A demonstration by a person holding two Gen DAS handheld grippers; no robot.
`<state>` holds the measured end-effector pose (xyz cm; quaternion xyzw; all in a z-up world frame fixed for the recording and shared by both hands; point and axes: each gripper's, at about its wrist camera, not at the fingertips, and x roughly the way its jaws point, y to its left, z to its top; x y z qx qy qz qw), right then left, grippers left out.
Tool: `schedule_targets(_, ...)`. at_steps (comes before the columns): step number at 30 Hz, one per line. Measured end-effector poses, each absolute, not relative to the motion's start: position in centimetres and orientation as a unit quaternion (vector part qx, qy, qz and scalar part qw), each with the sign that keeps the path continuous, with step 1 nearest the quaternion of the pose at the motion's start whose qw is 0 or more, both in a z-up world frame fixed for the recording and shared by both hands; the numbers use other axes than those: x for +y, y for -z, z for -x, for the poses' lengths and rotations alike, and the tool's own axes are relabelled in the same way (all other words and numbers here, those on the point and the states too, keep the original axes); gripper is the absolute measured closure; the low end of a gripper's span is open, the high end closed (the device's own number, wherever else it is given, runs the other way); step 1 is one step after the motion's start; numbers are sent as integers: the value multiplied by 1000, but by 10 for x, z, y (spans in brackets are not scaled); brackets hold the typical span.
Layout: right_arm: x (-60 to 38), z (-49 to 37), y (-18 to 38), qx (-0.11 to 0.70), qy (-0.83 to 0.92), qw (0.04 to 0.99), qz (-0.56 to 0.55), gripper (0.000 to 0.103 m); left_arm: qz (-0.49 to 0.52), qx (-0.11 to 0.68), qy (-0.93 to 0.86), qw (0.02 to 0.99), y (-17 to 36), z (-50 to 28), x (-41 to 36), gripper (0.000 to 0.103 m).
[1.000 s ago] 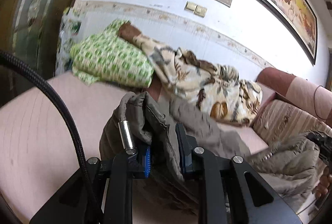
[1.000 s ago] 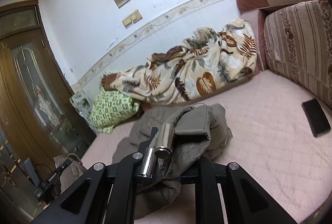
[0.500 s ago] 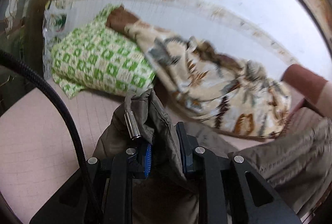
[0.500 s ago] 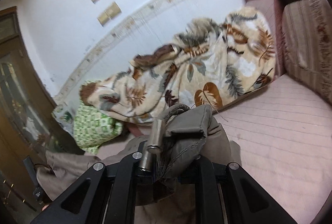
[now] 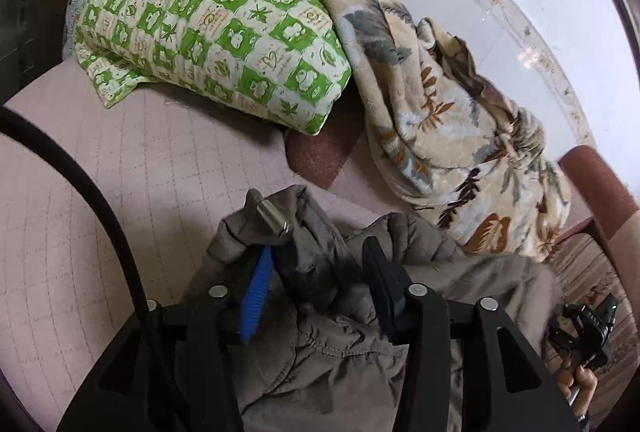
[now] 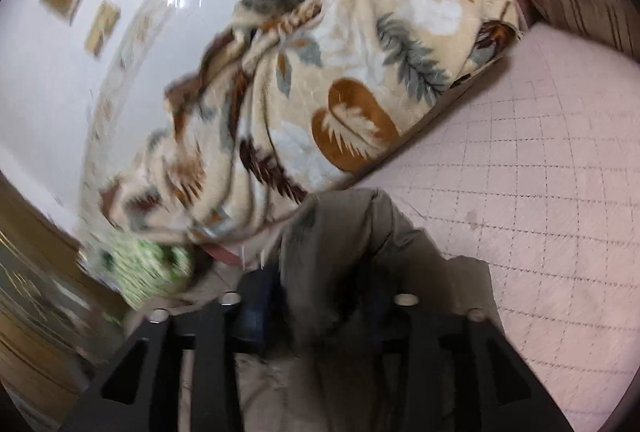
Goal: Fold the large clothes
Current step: 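Fold the held jacket parts together with both grippers and release, then move both grippers over the folded jacket body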
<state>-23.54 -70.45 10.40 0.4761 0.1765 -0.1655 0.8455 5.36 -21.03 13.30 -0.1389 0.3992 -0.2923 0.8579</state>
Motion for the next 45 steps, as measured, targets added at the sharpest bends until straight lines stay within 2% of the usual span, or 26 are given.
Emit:
schedule_targets(1, -707, 242, -107, 163, 167, 843, -484, 41, 145, 396, 289, 859, -136, -56, -205, 50)
schedule_targets(2, -711, 251, -113, 148, 169, 840, -494, 41, 154, 386, 277, 866, -141, -58, -196, 42)
schedule_targets(3, -714, 260, -119, 146, 166, 839, -497, 41, 163, 377, 268, 871, -147, -59, -187, 40)
schedule_targets(6, -697, 270, -143, 154, 151, 865, -454, 41, 164, 359, 262, 881, -163, -51, -174, 40)
schedule_targets(10, -636, 257, -164, 200, 113, 902, -366, 41, 92, 334, 305, 887, -177, -1, -201, 40)
schedule_targets(16, -548, 212, -136, 282, 97, 917, -264, 41, -34, 319, 396, 861, -160, 92, -283, 40)
schedule_targets(20, -543, 178, -99, 344, 137, 903, -217, 41, -100, 378, 352, 851, -118, 83, -334, 40)
schedule_targets(23, -559, 157, -64, 398, 145, 878, -225, 41, -111, 449, 313, 830, -78, 50, -351, 33)
schedule_targets(27, -567, 144, -52, 419, 154, 866, -226, 41, -114, 472, 301, 821, -67, 36, -360, 30)
schedule_targets(30, -562, 157, -67, 404, 154, 872, -230, 41, -92, 458, 315, 826, -84, 50, -345, 30)
schedule_targets(35, -536, 229, -108, 318, 168, 903, -234, 39, -40, 408, 294, 863, -111, 100, -276, 30)
schedule_targets(40, -529, 278, -108, 306, 225, 889, -255, 39, -22, 374, 200, 905, -101, 136, -211, 30)
schedule_targets(42, -527, 294, -104, 291, 253, 886, -257, 39, -19, 373, 182, 909, -92, 136, -201, 30)
schedule_targets(45, -532, 293, -93, 312, 262, 879, -247, 39, -25, 378, 168, 910, -80, 131, -195, 30)
